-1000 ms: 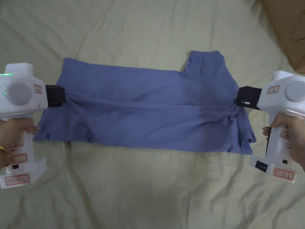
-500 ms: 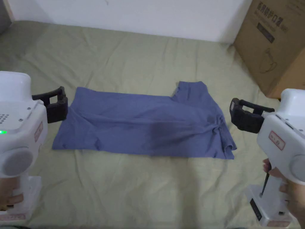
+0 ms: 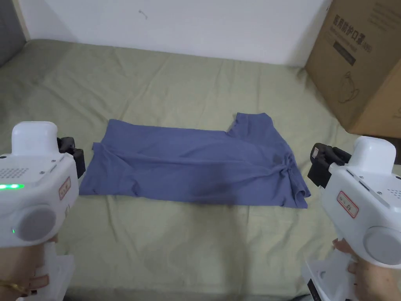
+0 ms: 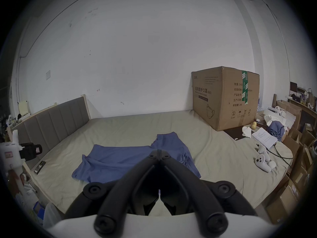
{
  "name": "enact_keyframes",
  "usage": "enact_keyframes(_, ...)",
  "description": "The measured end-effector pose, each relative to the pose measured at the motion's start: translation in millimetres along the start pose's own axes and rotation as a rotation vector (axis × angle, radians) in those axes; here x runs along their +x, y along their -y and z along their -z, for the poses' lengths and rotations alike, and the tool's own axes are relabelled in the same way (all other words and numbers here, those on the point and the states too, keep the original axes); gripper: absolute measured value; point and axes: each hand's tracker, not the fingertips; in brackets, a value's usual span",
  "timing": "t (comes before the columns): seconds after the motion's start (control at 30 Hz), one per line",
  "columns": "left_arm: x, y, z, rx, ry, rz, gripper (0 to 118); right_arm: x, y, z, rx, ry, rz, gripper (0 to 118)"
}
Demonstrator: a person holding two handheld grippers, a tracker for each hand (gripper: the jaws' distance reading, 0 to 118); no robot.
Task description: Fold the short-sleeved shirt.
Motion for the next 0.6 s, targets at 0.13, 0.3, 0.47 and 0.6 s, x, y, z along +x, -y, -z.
enact_keyframes(0.13, -19, -13, 49, -0.205, 0.039, -0.083, 84, 5, 2, 15, -0.026, -0.011, -0.008, 0)
enact_keyframes(0.3, -27, -10, 118, -0.468, 0.009, -0.122, 109, -2, 8, 26, -0.064, -0.004, -0.034, 0)
enact_keyframes(0.47, -23, 7, 179, -0.67, -0.033, -0.053, 109, 0, 19, 44, -0.131, 0.009, -0.038, 0)
enact_keyframes(0.6, -19, 25, 213, -0.77, -0.07, -0.044, 107, 9, 30, 55, -0.183, 0.03, -0.023, 0)
